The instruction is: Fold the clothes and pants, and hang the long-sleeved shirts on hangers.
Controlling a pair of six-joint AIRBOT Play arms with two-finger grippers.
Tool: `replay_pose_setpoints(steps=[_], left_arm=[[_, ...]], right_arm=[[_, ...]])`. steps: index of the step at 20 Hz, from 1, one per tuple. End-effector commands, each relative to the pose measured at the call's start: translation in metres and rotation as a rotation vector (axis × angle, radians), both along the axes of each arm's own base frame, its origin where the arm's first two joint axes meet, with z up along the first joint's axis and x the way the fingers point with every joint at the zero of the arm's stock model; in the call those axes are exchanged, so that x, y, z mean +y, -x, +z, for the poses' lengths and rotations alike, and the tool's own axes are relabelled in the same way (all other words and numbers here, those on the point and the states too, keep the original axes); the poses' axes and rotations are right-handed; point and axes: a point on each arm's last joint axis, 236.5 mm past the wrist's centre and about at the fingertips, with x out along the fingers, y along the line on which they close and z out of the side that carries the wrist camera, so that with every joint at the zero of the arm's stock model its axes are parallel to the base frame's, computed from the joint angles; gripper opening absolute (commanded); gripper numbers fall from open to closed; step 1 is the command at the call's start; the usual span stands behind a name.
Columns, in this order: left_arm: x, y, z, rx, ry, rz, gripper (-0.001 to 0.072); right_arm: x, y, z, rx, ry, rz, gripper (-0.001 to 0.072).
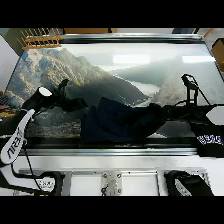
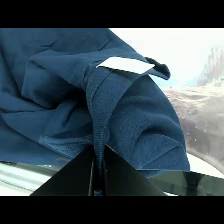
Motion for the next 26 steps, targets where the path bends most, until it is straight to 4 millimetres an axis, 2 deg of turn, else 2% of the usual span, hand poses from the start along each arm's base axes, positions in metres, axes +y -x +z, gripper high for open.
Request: replay_pose_setpoints(steps=[1,6,9,10,11,12,13,15,17,19,21,23,24,26], left_arm=[[-0.013,-0.01,-0.017,0.066,0.05,-0.115,0.0665],[-0.041,0.017,-0.038,0.207,0.093,-0.244,0.0665],[-0.057,0.021,-0.037,0.197,0.086,-0.282,0.0665],[-0.059,0.021,-0.035,0.189,0.084,-0.285,0.064],[-0.059,0.019,-0.033,0.178,0.082,-0.28,0.0363],[-0.059,0.015,-0.029,0.166,0.079,-0.269,0.0125],[-0.056,0.011,-0.023,0.152,0.077,-0.249,0.0011],[-0.041,-0.005,0.003,0.087,0.073,-0.184,0.0005],[-0.014,-0.03,0.057,-0.061,0.06,-0.093,0.0005],[0.017,-0.049,0.144,-0.243,0.051,-0.014,0.0005],[0.047,-0.052,0.252,-0.468,0.03,0.073,0.0005],[0.067,-0.031,0.362,-0.721,-0.006,0.139,0.0006],[0.073,-0.011,0.413,-0.845,-0.024,0.17,0.0006],[0.074,0.037,0.495,-1.064,-0.055,0.211,0.0006]], right_arm=[[0.0,0.0,0.0,0.001,-0.002,0.0,0.0017],[0.0,0.0,0.0,0.001,-0.002,0.0,0.0017],[0.0,0.0,0.0,0.001,-0.002,0.0,0.0017],[0.0,0.0,0.0,0.001,-0.002,0.0,0.0017],[0.0,0.0,0.0,0.001,-0.002,0.0,0.0017],[0.0,0.0,0.0,0.0,0.0,-0.001,0.0017],[-0.001,-0.001,0.0,-0.002,0.006,-0.002,0.0017],[-0.01,-0.007,0.004,-0.032,0.043,-0.012,0.0016],[-0.029,-0.022,0.033,-0.125,0.132,-0.029,0.0016],[-0.046,-0.038,0.092,-0.277,0.203,-0.058,0.0016],[-0.056,-0.045,0.169,-0.457,0.23,-0.094,0.0016],[-0.06,-0.038,0.242,-0.623,0.222,-0.124,0.0016],[-0.061,-0.031,0.274,-0.689,0.199,-0.149,0.0016],[-0.063,-0.014,0.319,-0.784,0.153,-0.187,0.0016]])
